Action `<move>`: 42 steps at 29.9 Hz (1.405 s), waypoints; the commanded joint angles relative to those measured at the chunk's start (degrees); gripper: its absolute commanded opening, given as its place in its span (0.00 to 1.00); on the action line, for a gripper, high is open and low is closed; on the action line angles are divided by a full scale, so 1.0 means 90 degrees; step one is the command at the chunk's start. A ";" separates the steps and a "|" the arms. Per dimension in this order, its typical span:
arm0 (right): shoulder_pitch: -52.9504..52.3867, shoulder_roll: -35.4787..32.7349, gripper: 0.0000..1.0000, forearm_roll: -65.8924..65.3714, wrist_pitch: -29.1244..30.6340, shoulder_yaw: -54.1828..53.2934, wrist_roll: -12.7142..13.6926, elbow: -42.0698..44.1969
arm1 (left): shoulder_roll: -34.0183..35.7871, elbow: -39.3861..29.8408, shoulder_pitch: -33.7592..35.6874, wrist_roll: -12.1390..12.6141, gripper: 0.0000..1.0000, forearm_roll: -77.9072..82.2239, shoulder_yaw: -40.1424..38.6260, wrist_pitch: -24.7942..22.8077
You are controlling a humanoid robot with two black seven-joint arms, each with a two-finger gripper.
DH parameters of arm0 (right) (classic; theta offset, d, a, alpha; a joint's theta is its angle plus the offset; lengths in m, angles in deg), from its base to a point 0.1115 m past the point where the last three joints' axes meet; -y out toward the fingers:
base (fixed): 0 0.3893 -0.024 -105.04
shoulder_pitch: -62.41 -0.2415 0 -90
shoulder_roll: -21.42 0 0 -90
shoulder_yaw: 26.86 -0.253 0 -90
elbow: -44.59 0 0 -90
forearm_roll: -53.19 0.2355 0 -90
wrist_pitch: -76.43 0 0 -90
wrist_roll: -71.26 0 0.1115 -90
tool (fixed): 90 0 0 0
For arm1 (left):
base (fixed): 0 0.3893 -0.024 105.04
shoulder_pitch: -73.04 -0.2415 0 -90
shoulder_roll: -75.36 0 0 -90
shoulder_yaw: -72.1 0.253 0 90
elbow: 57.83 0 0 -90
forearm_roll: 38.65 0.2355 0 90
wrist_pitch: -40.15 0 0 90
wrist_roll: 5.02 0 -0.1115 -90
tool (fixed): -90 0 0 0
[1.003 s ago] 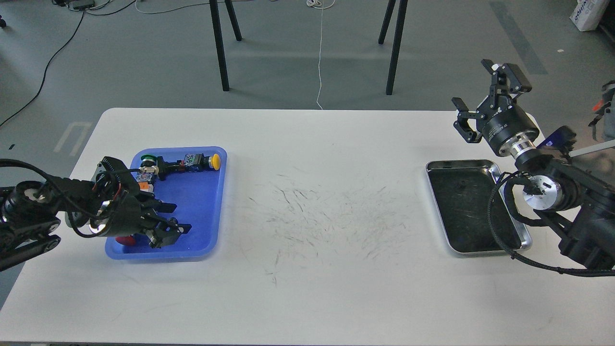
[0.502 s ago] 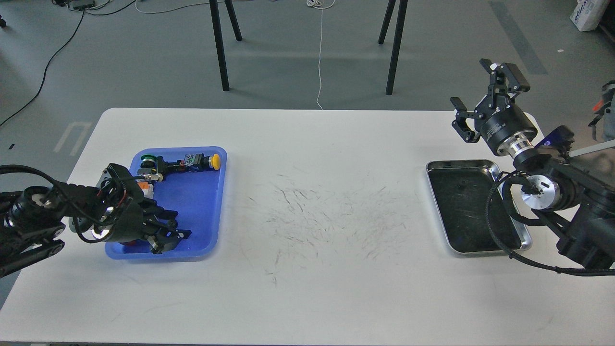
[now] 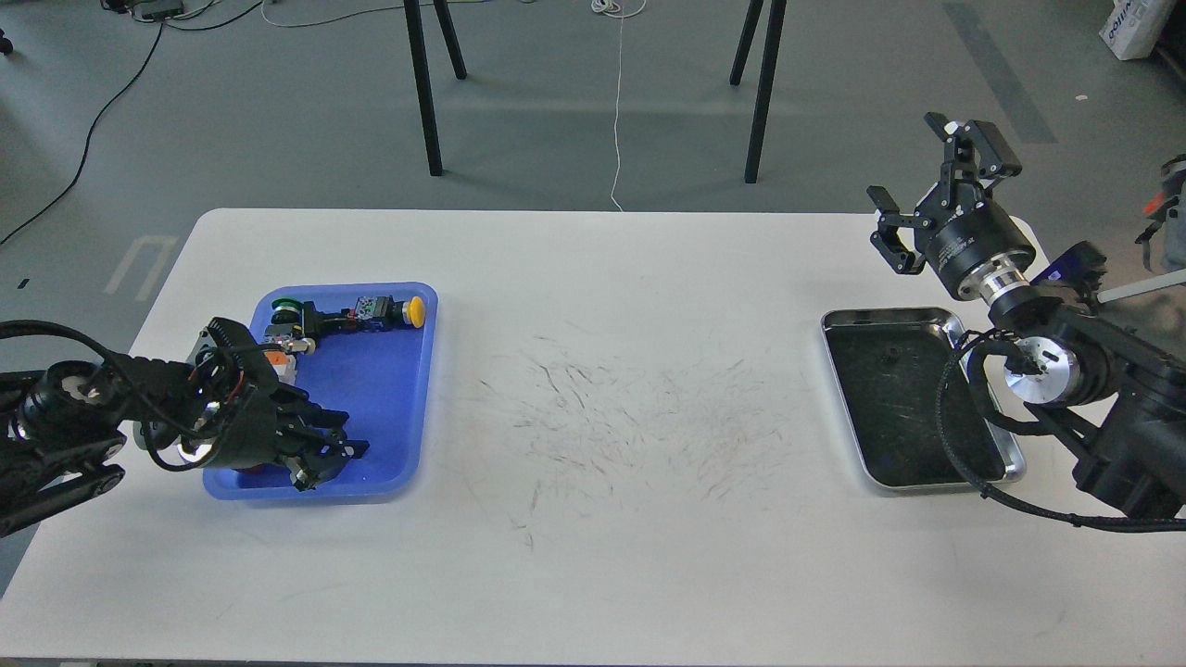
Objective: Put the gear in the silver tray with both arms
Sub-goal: 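Grasp the small black gear in the blue tray with the left gripper, then carry the gear with the left gripper out toward the table centre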
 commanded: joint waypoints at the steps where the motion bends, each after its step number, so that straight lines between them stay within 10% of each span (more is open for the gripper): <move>1: 0.0000 0.0000 0.98 -0.0001 -0.0002 0.0000 0.0009 0.0001 | -0.0016 0.0051 0.0020 0.0003 0.32 0.0093 0.0000 0.0013; 42: 0.0039 0.0000 0.98 -0.0010 -0.0002 0.0020 0.0009 0.0040 | -0.0416 -0.0066 0.0557 0.0003 0.23 -0.1478 -0.0137 -0.0123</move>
